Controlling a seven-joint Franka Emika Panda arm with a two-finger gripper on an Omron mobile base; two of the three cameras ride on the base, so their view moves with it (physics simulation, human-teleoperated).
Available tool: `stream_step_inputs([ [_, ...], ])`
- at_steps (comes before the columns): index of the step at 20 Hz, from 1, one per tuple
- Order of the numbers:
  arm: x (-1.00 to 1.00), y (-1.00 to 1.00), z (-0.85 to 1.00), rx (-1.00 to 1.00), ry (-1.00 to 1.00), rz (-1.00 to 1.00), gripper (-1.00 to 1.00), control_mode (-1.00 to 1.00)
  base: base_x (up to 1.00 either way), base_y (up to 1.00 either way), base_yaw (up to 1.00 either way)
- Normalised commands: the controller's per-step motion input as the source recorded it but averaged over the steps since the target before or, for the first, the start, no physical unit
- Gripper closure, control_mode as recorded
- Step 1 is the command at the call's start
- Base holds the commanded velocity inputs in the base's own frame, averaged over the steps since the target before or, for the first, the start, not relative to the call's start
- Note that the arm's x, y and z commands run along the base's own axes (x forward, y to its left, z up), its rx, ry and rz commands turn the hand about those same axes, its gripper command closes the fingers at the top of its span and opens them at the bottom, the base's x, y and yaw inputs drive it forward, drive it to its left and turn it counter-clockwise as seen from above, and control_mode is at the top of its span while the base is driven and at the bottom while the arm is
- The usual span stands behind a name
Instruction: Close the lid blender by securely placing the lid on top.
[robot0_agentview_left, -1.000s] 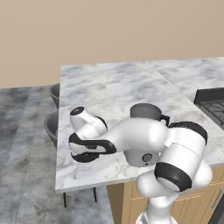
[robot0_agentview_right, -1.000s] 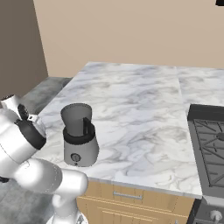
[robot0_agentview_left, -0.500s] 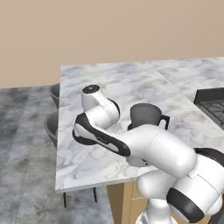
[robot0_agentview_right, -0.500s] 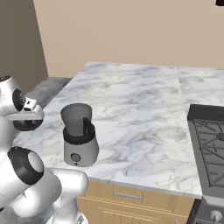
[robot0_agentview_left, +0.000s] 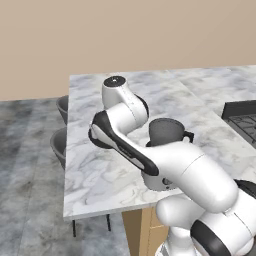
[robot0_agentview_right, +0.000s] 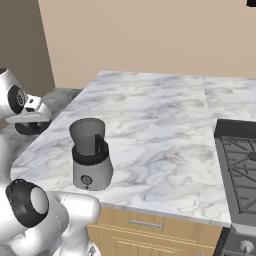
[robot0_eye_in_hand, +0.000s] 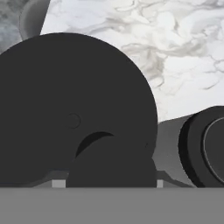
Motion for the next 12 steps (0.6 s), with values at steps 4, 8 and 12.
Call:
stream_step_inputs([
  [4, 0.02, -0.37, 0.46, 0.00, 0.00, 0.00, 1.00, -1.00, 0.00, 0.00, 0.00],
  [8, 0.12, -0.49, 0.21, 0.00, 0.00, 0.00, 1.00, -1.00, 0.00, 0.00, 0.00],
  [12, 0.05, -0.69, 0.14, -0.03, 0.00, 0.00, 1.00, -1.00, 0.00, 0.00, 0.00],
])
